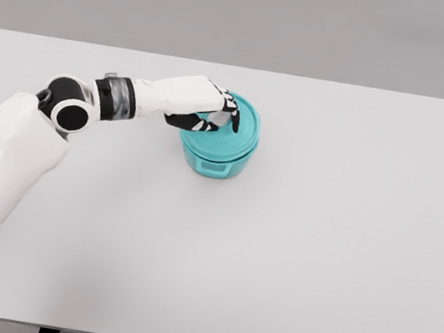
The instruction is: Cover the pot with left arm
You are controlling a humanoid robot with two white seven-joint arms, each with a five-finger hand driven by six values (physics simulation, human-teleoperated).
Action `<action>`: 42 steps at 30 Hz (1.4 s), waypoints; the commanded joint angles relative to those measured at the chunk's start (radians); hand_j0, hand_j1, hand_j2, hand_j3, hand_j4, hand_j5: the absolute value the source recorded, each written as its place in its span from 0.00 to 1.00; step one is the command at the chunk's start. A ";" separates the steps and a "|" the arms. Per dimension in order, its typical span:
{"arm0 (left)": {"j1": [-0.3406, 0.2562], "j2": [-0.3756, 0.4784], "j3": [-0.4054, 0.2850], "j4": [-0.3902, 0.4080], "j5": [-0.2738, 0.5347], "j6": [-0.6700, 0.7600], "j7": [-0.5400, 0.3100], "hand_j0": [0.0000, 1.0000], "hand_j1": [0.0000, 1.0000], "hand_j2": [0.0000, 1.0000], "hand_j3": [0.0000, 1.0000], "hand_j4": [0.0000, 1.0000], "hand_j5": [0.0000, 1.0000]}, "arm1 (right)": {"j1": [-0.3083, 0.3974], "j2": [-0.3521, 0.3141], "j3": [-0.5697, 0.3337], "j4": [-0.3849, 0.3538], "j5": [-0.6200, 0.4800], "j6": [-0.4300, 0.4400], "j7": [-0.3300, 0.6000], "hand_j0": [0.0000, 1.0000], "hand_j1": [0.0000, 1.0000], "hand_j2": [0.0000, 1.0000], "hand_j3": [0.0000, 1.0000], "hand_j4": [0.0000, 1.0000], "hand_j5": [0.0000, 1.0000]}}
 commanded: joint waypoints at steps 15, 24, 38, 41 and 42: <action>0.000 0.000 0.001 0.000 0.007 0.003 0.001 0.61 0.61 0.61 0.61 0.61 0.61 | 0.000 0.000 0.000 0.002 0.000 0.000 0.000 1.00 1.00 1.00 1.00 1.00 1.00; 0.000 0.000 0.001 0.000 0.007 0.003 0.001 0.63 0.63 0.63 0.63 0.63 0.63 | 0.000 0.000 0.000 0.002 0.000 0.000 0.000 1.00 1.00 1.00 1.00 1.00 1.00; 0.000 0.000 0.001 0.000 0.008 0.003 0.001 0.68 0.68 0.68 0.68 0.68 0.68 | 0.000 0.000 0.000 0.000 0.000 0.000 0.000 1.00 1.00 1.00 1.00 1.00 1.00; 0.000 0.002 0.001 0.000 0.008 0.003 0.001 0.69 0.69 0.69 0.69 0.69 0.69 | 0.000 0.000 0.000 0.000 0.000 0.000 0.000 1.00 1.00 1.00 1.00 1.00 1.00; 0.000 0.002 0.001 0.000 0.008 0.003 0.001 0.69 0.69 0.69 0.69 0.69 0.69 | 0.000 0.000 0.000 0.002 0.000 0.000 0.000 1.00 1.00 1.00 1.00 1.00 1.00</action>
